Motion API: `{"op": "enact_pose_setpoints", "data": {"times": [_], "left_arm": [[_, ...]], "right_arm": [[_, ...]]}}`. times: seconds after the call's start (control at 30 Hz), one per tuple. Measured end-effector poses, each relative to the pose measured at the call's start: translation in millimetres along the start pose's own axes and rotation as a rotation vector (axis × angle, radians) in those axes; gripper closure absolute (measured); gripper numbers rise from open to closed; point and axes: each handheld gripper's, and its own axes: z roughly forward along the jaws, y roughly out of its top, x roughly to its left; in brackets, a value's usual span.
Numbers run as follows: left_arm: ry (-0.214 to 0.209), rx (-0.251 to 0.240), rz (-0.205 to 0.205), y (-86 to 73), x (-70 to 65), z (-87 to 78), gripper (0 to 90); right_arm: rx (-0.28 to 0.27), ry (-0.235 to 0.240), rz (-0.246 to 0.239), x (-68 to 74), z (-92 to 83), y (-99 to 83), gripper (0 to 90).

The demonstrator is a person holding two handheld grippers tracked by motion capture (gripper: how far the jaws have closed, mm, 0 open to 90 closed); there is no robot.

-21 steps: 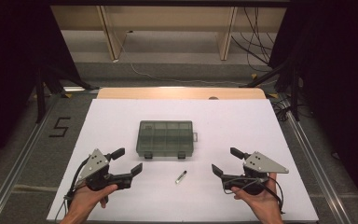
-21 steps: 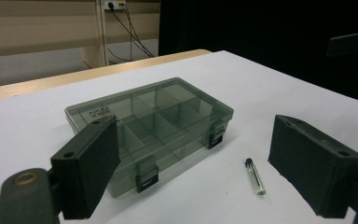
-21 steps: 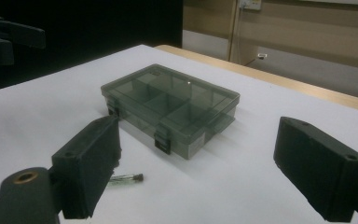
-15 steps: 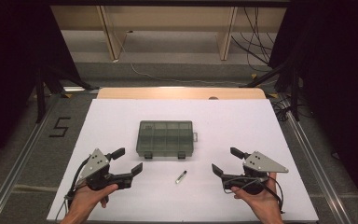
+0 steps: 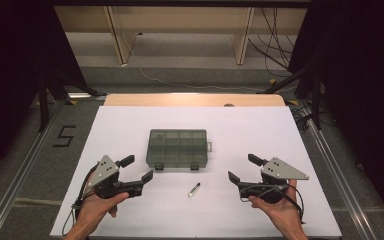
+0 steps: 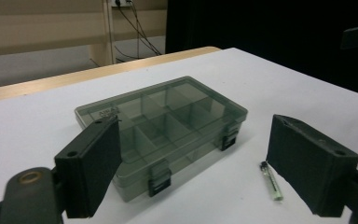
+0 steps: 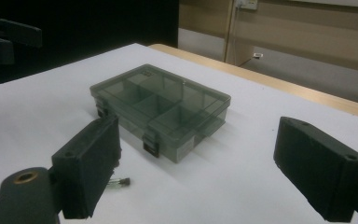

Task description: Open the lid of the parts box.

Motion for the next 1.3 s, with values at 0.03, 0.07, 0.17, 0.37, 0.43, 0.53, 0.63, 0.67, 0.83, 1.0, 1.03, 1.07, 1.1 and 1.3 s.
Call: {"op": "enact_pose_setpoints", "data": {"times": [0.03,0.07,0.17,0.37,0.43,0.53,0.63,0.67,0.83,1.0,1.03,1.07,1.1,1.3], "left_arm": [[0.012,0.009,-0.002,0.7,4.1,2.9,17.7],[0.020,0.012,0.006,1.0,6.8,4.5,18.9],[0.049,0.030,0.010,-1.1,15.7,10.2,21.3],[0.082,0.069,0.014,-2.8,33.0,26.2,31.3],[0.084,0.077,0.014,-3.0,39.5,31.2,38.2],[0.100,0.103,0.025,-4.3,49.9,37.9,48.9],[0.104,0.126,0.023,-5.5,60.4,42.8,61.0],[0.109,0.132,0.025,-5.7,63.2,44.1,63.8],[0.121,0.159,0.047,-8.8,73.9,53.8,78.3],[0.104,0.190,0.044,-12.5,81.5,65.0,87.1],[0.097,0.197,0.040,-13.1,82.6,67.2,88.3],[0.099,0.206,0.049,-13.6,83.5,69.0,89.3],[0.100,0.218,0.056,-14.3,84.4,71.1,89.5],[0.081,0.280,0.054,-22.9,89.9,82.0,89.6]], "right_arm": [[0.017,-0.004,-0.001,-1.8,0.6,2.0,15.8],[0.014,-0.009,-0.012,-3.7,2.0,3.2,15.9],[0.021,-0.002,-0.020,-7.4,9.1,7.1,16.4],[0.048,0.023,-0.066,-16.3,29.9,9.5,20.3],[0.060,0.020,-0.067,-18.8,37.5,10.0,22.3],[0.088,0.033,-0.089,-25.6,48.9,10.7,27.2],[0.111,0.040,-0.091,-33.0,60.0,9.9,34.8],[0.114,0.045,-0.088,-35.1,63.5,9.6,37.6],[0.148,0.065,-0.075,-41.5,80.9,9.6,50.6],[0.189,0.088,-0.087,-47.7,97.0,7.7,66.0],[0.193,0.088,-0.094,-49.4,100.2,7.1,69.0],[0.191,0.092,-0.089,-50.2,104.0,6.0,72.4],[0.204,0.102,-0.089,-51.4,106.5,5.3,75.4],[0.279,0.152,-0.145,-50.1,123.0,-0.8,86.5]]}}
